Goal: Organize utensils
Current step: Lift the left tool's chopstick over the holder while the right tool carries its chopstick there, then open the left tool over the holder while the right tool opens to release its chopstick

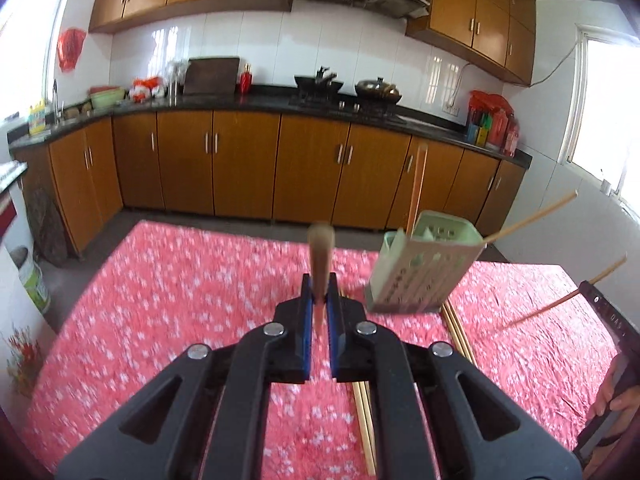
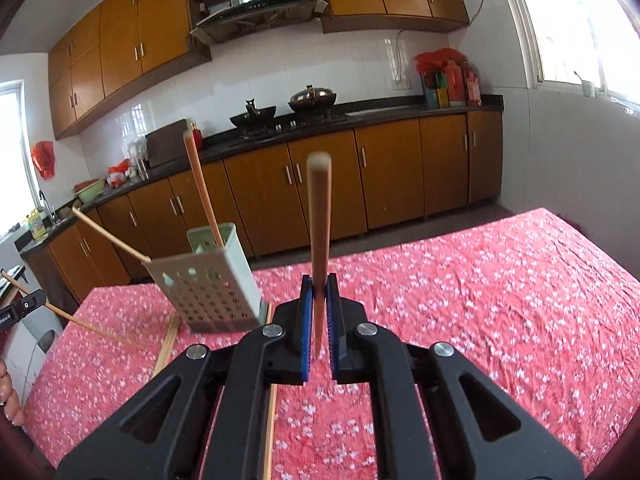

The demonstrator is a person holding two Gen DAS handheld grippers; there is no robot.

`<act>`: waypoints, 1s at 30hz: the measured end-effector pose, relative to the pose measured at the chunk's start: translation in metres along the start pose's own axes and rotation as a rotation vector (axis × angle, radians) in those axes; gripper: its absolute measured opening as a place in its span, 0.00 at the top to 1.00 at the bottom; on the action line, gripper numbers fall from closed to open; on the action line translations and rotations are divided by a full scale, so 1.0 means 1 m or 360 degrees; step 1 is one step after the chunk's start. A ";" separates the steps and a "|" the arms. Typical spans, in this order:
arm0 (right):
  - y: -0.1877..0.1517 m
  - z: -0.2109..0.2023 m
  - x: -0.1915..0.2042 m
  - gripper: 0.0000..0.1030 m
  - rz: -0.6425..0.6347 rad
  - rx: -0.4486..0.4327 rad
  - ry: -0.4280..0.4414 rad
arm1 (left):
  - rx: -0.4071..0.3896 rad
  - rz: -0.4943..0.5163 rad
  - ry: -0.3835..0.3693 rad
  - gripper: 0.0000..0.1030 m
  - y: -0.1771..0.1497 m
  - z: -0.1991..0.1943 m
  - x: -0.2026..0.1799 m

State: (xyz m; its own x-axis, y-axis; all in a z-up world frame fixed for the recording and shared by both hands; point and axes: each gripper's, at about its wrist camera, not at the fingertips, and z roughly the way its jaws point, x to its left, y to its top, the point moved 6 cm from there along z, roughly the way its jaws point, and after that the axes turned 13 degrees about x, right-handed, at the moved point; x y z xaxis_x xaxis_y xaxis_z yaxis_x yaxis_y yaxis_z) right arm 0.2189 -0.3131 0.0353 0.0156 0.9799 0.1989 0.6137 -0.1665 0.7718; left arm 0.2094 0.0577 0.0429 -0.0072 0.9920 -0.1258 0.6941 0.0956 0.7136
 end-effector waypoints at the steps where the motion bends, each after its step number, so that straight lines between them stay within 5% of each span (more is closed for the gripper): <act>1: 0.003 -0.003 0.001 0.93 0.0001 -0.0009 0.0006 | -0.0015 0.0013 0.0000 0.93 0.006 -0.004 -0.003; 18: 0.097 -0.062 0.087 0.93 -0.0087 -0.0417 0.0346 | -0.0361 0.0121 -0.0248 0.93 0.087 -0.076 -0.085; 23: 0.110 -0.045 0.102 0.93 -0.0119 -0.0498 0.0308 | -0.0432 0.0080 -0.0255 0.93 0.115 -0.063 -0.098; 30: 0.104 0.012 0.100 0.93 -0.0121 -0.0376 0.0227 | -0.0296 0.0052 -0.0252 0.93 0.114 -0.002 -0.097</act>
State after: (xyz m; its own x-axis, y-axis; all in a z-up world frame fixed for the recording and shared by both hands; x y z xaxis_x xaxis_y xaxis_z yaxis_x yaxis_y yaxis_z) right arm 0.2937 -0.2307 0.1279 -0.1445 0.9680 0.2052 0.4078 -0.1307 0.9037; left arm 0.2882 -0.0280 0.1377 0.1361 0.9710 -0.1964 0.5474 0.0916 0.8319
